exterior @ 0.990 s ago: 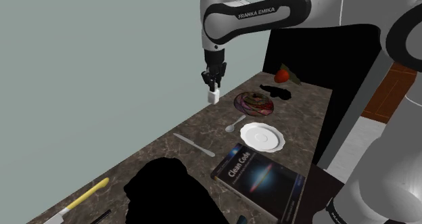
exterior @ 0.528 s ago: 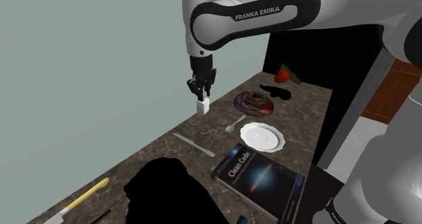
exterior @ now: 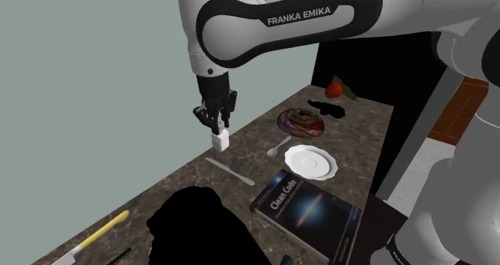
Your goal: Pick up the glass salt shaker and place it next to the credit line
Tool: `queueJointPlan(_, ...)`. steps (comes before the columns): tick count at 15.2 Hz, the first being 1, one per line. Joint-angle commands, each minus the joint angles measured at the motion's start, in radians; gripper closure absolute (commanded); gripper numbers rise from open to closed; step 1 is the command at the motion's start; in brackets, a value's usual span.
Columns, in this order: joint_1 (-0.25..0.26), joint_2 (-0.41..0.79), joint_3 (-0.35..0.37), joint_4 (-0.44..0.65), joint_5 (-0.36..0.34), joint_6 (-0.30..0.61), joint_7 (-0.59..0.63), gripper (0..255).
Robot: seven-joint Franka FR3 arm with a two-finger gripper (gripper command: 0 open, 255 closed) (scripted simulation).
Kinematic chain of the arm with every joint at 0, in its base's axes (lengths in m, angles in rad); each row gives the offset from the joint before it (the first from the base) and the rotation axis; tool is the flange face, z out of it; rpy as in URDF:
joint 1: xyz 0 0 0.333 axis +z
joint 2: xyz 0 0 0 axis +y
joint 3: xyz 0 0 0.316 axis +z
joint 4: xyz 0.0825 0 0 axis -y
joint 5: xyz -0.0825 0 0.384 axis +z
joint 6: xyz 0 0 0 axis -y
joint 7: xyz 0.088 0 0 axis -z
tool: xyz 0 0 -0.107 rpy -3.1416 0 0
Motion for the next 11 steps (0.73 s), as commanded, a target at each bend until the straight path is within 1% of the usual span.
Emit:
queueJointPlan(1, 0.026, 0.026, 0.020, 0.032, -0.007, -0.013, 0.047, 255)
queueJointPlan(6, 0.100, 0.101, 0.069, 0.127, -0.032, -0.052, 0.167, 255)
queueJointPlan(11, 0.188, 0.206, 0.108, 0.263, -0.071, -0.106, 0.283, 255)
